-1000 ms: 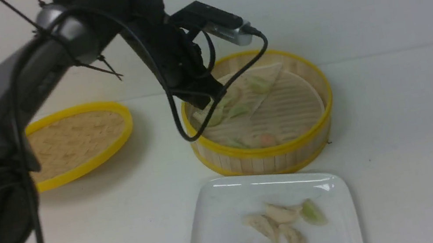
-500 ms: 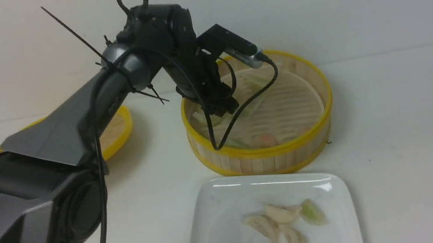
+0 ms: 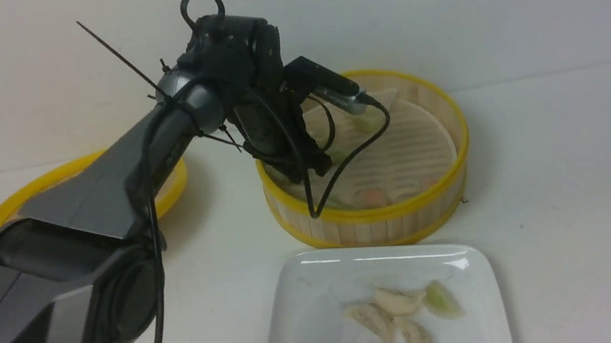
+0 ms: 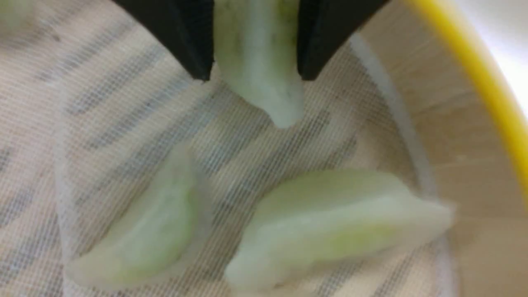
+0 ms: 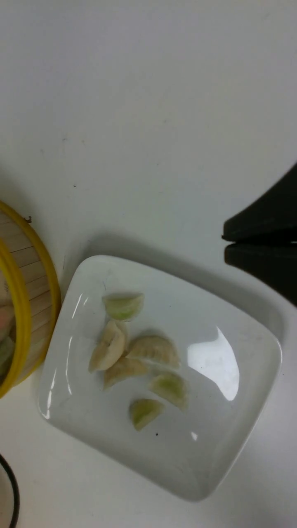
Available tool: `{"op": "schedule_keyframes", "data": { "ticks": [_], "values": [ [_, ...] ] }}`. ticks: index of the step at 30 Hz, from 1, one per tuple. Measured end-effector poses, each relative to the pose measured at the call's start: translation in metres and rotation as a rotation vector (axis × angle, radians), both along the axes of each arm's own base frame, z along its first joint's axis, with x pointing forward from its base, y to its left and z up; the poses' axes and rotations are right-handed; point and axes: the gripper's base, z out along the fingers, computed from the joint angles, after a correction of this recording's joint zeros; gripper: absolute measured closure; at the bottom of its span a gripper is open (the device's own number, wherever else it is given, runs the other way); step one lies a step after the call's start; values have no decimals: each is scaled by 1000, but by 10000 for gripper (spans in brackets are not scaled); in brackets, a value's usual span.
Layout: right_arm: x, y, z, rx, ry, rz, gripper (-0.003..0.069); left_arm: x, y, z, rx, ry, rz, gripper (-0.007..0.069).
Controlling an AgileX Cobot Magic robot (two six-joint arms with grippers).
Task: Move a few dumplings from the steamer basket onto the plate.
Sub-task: Use the left arm to grab a dumpling from the steamer, then use the left arm to put the dumpling into the plate, then use the right arm to grab a dumpling from inside the steamer
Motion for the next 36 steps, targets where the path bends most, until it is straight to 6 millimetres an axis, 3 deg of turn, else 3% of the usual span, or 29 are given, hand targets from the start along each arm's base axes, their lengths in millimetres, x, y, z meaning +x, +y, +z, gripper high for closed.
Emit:
{"op": "schedule_keyframes", "data": {
  "ticks": [3,6,8,9,10,11,13,14,16,18,19,22,24,25,29,30,33,36],
  "values": [
    [0,0,0,1,0,0,671,-5,-2,39,-23,-77,12,396],
    [0,0,0,1,-1,2,671,-21,-1,99,-121,-163,35,396],
    [0,0,0,-2,-1,6,671,-45,2,142,-235,-174,34,396],
    [0,0,0,-2,-1,6,671,-47,3,145,-244,-173,33,396],
    [0,0,0,-3,3,8,671,-68,7,166,-299,-152,24,396],
    [-1,0,0,-4,5,9,671,-85,11,174,-328,-118,19,396],
    [-1,0,0,-5,5,11,671,-101,14,180,-345,-90,13,396],
    [-1,0,0,-8,5,14,671,-121,18,167,-327,-5,12,396],
    [-1,0,0,-8,4,15,671,-134,21,155,-306,54,13,396],
    [-1,0,0,-7,4,18,671,-153,23,122,-244,178,3,396],
    [-1,0,0,-7,4,18,671,-155,23,115,-233,197,1,396],
    [0,1,0,-7,-3,19,671,-162,16,65,-190,266,-3,396],
    [1,0,0,-9,-9,20,671,-162,15,55,-186,281,2,396],
    [4,0,0,-13,-22,22,671,-161,13,38,-176,315,17,396],
    [16,2,-2,-17,-30,40,671,-158,9,19,-167,364,35,356],
    [26,4,-7,-9,-11,62,671,-157,7,10,-171,393,44,293],
    [47,10,-13,5,16,141,671,-157,4,8,-194,414,54,185],
    [66,15,-15,20,33,201,671,-156,2,13,-207,412,58,152]
  ]
}}
